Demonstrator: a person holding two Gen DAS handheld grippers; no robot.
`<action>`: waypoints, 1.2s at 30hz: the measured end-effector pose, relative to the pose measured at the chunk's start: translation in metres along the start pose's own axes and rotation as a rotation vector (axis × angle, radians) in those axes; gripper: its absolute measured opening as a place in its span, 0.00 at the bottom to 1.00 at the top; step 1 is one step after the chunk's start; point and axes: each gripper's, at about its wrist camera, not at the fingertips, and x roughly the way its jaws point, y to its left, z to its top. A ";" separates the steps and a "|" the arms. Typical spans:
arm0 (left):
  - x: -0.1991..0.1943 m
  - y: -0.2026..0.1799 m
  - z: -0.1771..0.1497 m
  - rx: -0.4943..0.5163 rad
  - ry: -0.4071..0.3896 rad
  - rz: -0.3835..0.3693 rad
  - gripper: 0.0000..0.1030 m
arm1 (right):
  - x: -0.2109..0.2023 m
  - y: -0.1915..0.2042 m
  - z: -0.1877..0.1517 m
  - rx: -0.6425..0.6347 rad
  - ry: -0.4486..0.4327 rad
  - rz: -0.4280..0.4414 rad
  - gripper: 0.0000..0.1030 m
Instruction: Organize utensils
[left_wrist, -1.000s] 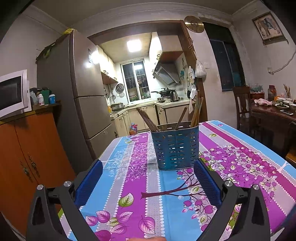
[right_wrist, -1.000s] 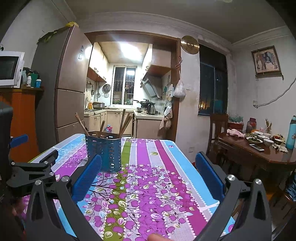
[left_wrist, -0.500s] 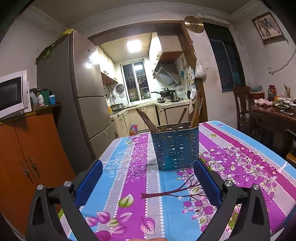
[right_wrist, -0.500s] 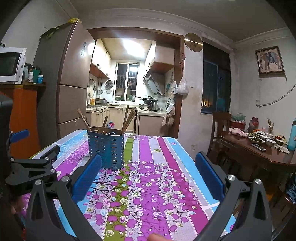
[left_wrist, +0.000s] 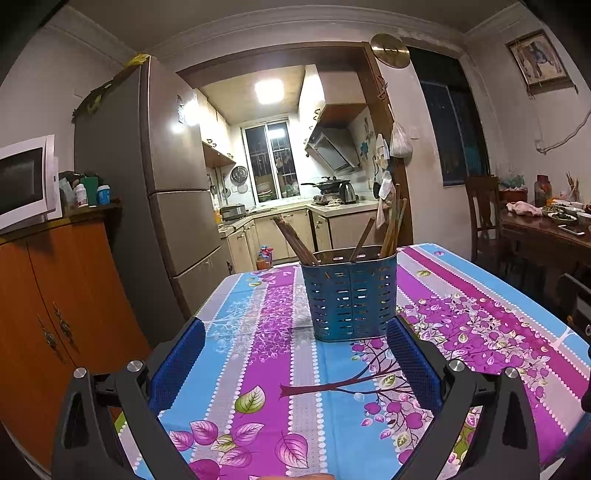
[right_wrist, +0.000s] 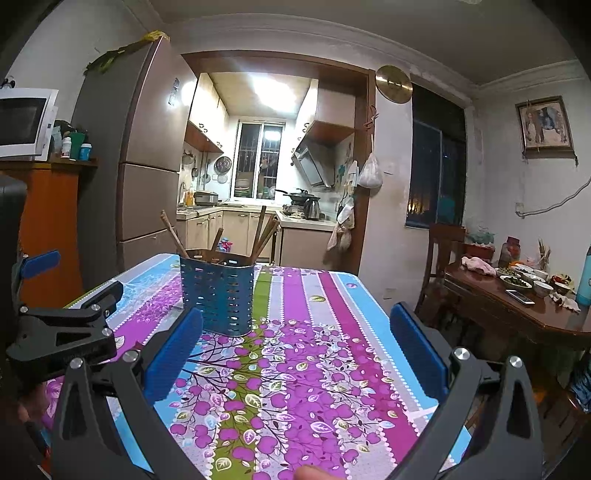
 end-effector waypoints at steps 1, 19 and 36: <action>0.000 0.000 0.000 -0.001 0.001 0.000 0.95 | 0.000 0.000 0.000 -0.001 0.001 0.001 0.95; 0.000 0.000 0.002 -0.007 0.005 -0.010 0.95 | 0.000 0.002 -0.001 -0.011 0.012 0.006 0.95; 0.001 0.001 0.001 -0.008 0.013 -0.010 0.95 | 0.000 0.001 0.001 -0.020 0.015 0.010 0.95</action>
